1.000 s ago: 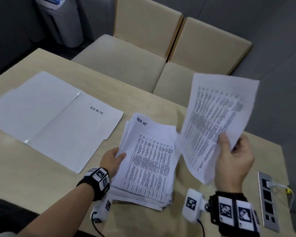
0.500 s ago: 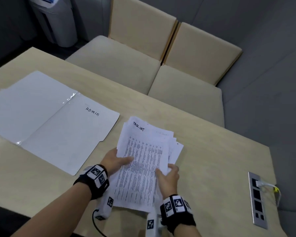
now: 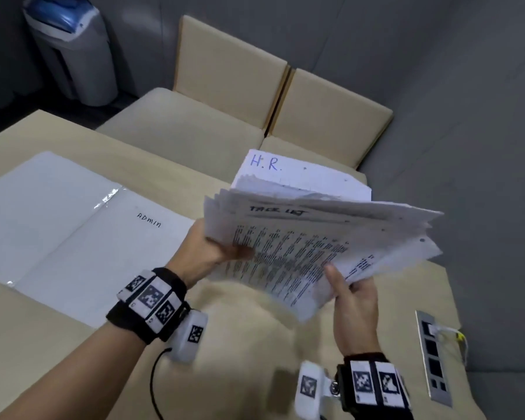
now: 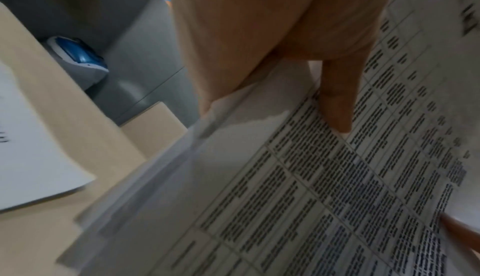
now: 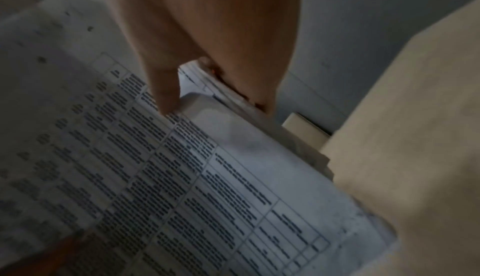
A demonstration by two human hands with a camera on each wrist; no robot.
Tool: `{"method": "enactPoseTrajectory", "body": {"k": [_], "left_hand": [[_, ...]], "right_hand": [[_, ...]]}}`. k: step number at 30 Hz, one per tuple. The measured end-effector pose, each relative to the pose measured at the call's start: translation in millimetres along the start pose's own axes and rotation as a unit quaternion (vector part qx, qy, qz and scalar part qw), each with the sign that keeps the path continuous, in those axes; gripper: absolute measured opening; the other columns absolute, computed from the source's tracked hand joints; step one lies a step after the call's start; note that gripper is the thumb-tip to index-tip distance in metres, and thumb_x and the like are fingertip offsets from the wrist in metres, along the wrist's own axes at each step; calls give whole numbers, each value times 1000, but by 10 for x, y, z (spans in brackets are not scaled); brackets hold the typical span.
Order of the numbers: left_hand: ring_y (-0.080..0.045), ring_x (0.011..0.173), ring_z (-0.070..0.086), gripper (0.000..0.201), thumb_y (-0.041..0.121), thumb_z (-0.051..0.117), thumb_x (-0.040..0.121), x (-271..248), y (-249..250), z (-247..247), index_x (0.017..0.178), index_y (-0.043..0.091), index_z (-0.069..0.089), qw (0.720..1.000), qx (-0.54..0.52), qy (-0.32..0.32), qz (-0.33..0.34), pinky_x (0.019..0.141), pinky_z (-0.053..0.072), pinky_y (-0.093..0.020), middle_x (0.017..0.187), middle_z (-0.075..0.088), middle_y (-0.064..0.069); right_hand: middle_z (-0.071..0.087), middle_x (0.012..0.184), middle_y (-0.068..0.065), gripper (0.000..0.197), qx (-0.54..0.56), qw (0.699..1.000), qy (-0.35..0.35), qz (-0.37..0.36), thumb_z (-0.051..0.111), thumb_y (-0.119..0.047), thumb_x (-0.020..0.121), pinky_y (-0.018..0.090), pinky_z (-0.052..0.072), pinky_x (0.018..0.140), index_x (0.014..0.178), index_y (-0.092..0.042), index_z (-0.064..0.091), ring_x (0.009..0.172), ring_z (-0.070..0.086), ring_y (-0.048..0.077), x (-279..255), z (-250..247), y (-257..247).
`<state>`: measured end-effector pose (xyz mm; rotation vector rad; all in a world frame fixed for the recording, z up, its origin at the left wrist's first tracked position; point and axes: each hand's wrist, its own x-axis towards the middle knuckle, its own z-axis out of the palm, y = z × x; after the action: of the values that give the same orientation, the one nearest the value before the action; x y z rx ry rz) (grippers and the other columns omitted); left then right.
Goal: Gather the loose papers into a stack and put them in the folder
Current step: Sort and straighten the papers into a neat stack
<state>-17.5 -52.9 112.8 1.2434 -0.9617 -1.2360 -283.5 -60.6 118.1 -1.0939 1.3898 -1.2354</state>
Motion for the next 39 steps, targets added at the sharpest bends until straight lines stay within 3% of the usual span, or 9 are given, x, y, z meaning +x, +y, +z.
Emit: {"method": "enactPoseTrajectory", "body": {"k": [7,14,19,23,27,30,32,34,39], "left_hand": [[3,76,68,54,9,96,55,50,5,17,98,25,66,995,34,66,64,64,54,-13,87,77,17],[-13,96,74,68,8,95,56,-14,-388,22,115,17,61,996,9,82,25,79,61,-30,105,76,-3],[-22,100,74,64,17,92,58,-4,-303,111,117,11,67,995,-35,74,56,84,61,-40,107,78,-7],[-21,90,75,46,9,92,63,32,-273,181,104,7,70,990,-25,110,86,78,61,-31,100,77,-13],[-23,90,75,62,31,96,50,41,-398,127,103,16,69,995,-38,84,41,69,62,-28,101,77,-12],[-29,96,74,57,22,95,55,30,-483,119,107,18,71,997,-47,59,22,73,63,-32,103,78,-11],[-26,100,73,61,9,94,58,27,-533,134,113,17,69,998,-30,57,27,81,62,-36,106,77,-9],[-22,101,73,64,10,96,58,41,-579,130,115,17,67,998,-12,58,26,85,61,-36,108,77,-7],[-24,92,72,48,6,92,63,83,-628,141,107,12,73,999,6,51,19,75,57,-24,101,79,-6]], "right_hand": [[80,98,-1,29,0,998,-56,-23,72,8,81,21,56,79,107,-5,67,91,74,10,52,-44,-36],[76,110,16,38,-71,993,-78,48,73,9,83,44,58,92,117,-3,61,105,71,33,33,133,372],[79,97,1,21,-45,995,-85,22,60,5,94,22,58,73,110,-8,64,89,75,7,35,287,184],[72,112,7,36,-18,999,-42,-16,61,1,95,21,59,80,129,-8,55,106,71,18,-17,343,154],[62,117,4,67,-25,996,16,-79,70,4,88,15,55,79,140,-28,41,102,69,3,-53,275,91],[54,131,4,83,-198,945,59,-254,77,-9,84,24,47,99,151,-32,34,123,56,7,-12,207,-53],[50,133,5,70,-304,890,43,-337,75,-19,86,11,42,98,148,-22,45,119,50,-3,16,179,-129],[52,132,4,56,-367,865,0,-343,75,-26,86,21,51,94,140,-22,58,112,54,5,11,168,-178],[50,134,-1,81,-295,910,31,-288,83,-19,79,18,47,92,148,-16,42,104,58,13,-7,53,-101]]}}
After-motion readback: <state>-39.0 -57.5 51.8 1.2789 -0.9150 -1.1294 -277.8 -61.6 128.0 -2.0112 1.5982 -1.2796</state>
